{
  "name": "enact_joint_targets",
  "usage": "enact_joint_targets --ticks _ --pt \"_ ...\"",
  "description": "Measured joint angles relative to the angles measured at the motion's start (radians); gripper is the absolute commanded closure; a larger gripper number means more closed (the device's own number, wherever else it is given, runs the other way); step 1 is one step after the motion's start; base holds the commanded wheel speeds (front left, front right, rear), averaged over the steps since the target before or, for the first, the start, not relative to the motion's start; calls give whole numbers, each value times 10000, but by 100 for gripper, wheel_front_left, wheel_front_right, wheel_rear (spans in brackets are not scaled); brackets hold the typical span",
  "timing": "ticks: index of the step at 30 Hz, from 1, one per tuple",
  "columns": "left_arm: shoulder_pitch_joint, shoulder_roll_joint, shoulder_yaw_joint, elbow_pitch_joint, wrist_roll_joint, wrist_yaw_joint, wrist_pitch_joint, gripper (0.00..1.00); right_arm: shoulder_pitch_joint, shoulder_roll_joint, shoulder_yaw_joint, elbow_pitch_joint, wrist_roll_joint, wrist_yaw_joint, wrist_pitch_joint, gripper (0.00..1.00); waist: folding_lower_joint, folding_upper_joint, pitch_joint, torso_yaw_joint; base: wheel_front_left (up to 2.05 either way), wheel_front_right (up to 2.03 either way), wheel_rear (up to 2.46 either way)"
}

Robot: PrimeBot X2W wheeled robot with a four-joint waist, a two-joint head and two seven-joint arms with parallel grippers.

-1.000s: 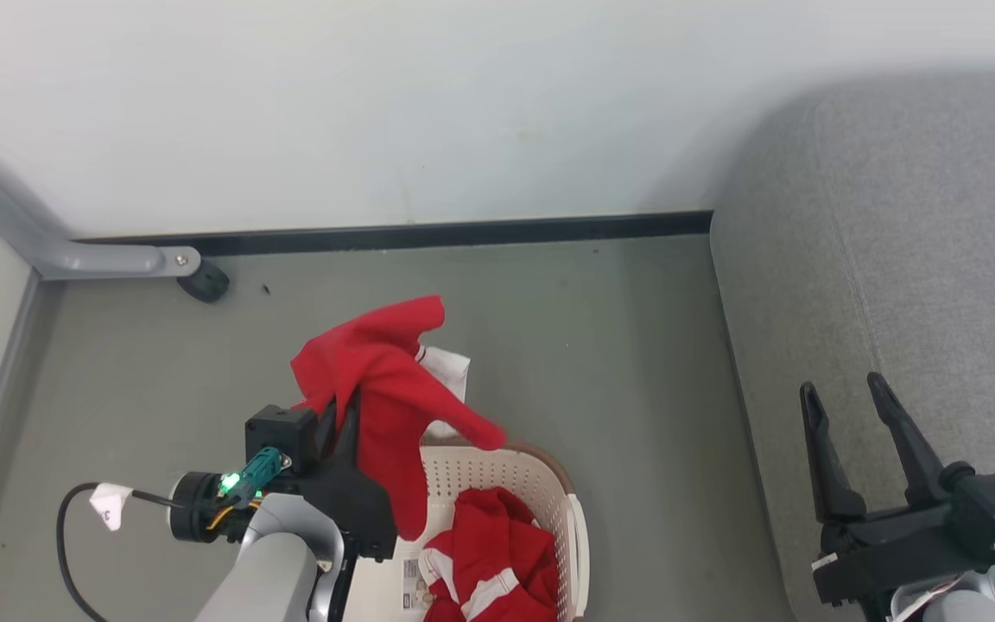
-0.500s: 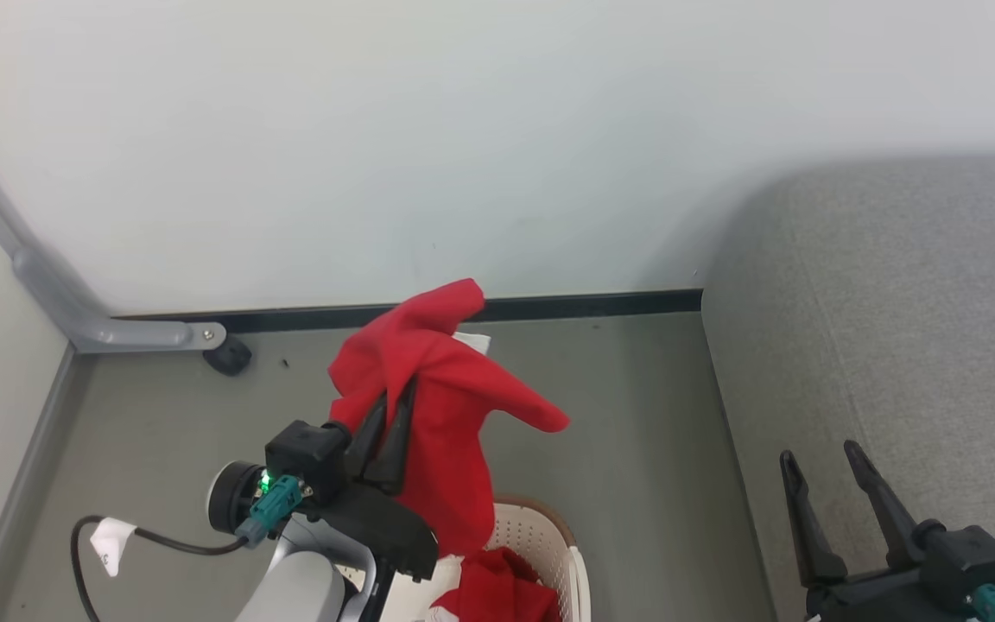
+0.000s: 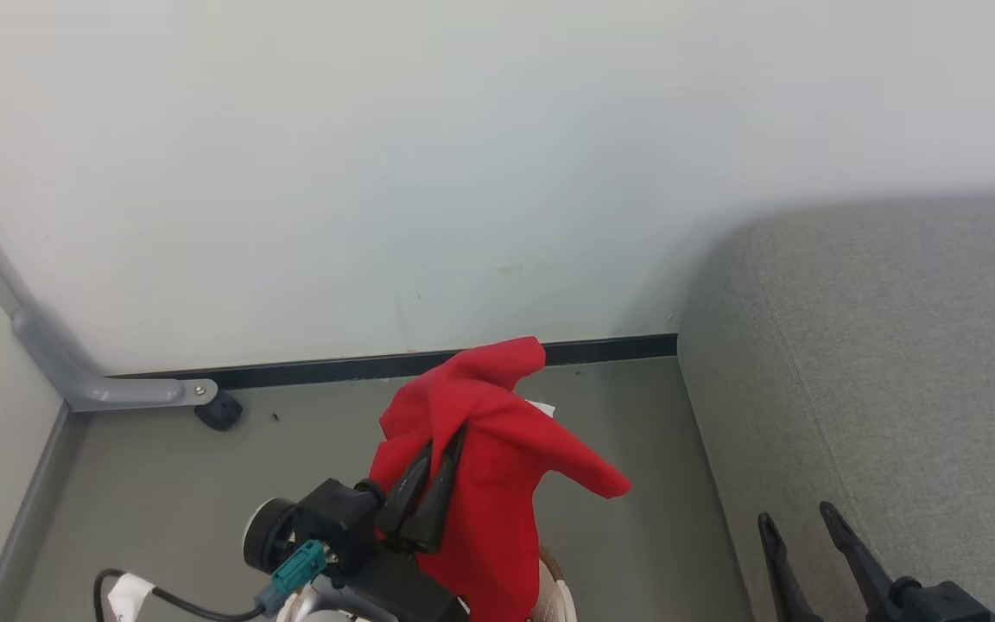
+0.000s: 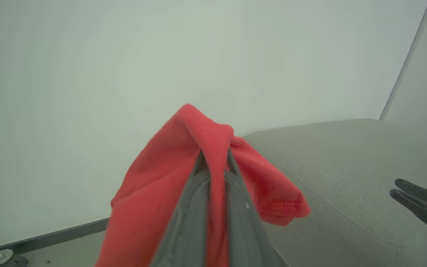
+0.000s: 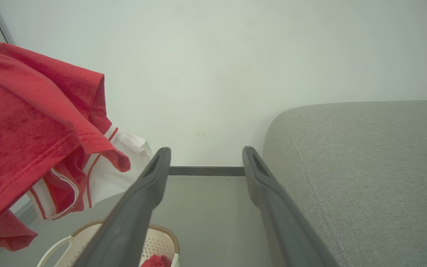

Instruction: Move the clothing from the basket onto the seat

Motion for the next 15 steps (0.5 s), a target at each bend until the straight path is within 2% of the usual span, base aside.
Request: enact_joint_targets --ticks 15 --pt "461 4 -702 -1089 58 -171 205 100 357 29 100 -408 -2 2 0 0 1 0 -167 -74 0 0 0"
